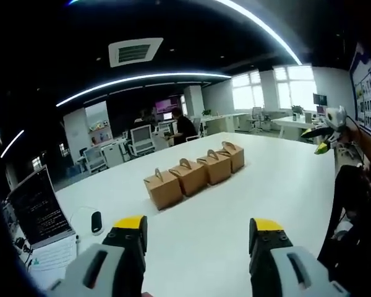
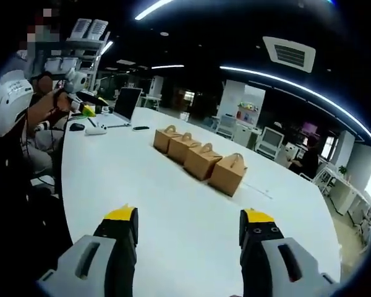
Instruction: Pick up one paper box from the group, open the paper box, and remove the item inside
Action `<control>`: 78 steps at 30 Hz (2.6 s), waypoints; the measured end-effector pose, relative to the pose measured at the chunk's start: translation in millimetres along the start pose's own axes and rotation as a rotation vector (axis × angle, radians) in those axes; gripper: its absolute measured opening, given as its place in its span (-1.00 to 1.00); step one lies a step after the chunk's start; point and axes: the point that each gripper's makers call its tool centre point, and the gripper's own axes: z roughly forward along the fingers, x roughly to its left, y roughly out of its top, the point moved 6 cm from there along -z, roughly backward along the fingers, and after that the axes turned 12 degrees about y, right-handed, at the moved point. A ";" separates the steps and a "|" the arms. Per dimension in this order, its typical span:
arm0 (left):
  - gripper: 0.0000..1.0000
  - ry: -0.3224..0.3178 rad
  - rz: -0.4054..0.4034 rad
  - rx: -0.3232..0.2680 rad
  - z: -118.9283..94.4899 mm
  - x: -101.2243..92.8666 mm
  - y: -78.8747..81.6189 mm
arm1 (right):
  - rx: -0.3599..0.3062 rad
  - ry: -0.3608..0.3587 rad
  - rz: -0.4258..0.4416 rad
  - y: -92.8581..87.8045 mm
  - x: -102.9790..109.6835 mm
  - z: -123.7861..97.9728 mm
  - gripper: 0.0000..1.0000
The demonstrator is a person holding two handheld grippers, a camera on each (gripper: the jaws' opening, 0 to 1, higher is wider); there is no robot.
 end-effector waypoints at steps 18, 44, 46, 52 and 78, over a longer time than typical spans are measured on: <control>0.32 -0.036 -0.021 0.040 25.1 1.9 20.7 | -0.011 0.054 -0.006 17.2 -4.8 9.4 0.35; 0.20 0.116 -0.196 0.106 197.3 -28.3 66.1 | -0.003 0.072 0.002 6.0 -5.9 10.1 0.35; 0.15 0.121 -0.215 0.115 216.0 -33.0 68.1 | -0.002 0.072 0.005 4.5 -6.2 10.4 0.35; 0.09 0.219 -0.241 0.127 254.7 -37.4 64.0 | -0.011 0.072 0.019 1.4 -8.0 8.2 0.35; -0.46 0.427 -0.268 0.163 329.3 -48.9 53.8 | -0.037 0.052 0.048 -7.5 -21.7 -2.3 0.34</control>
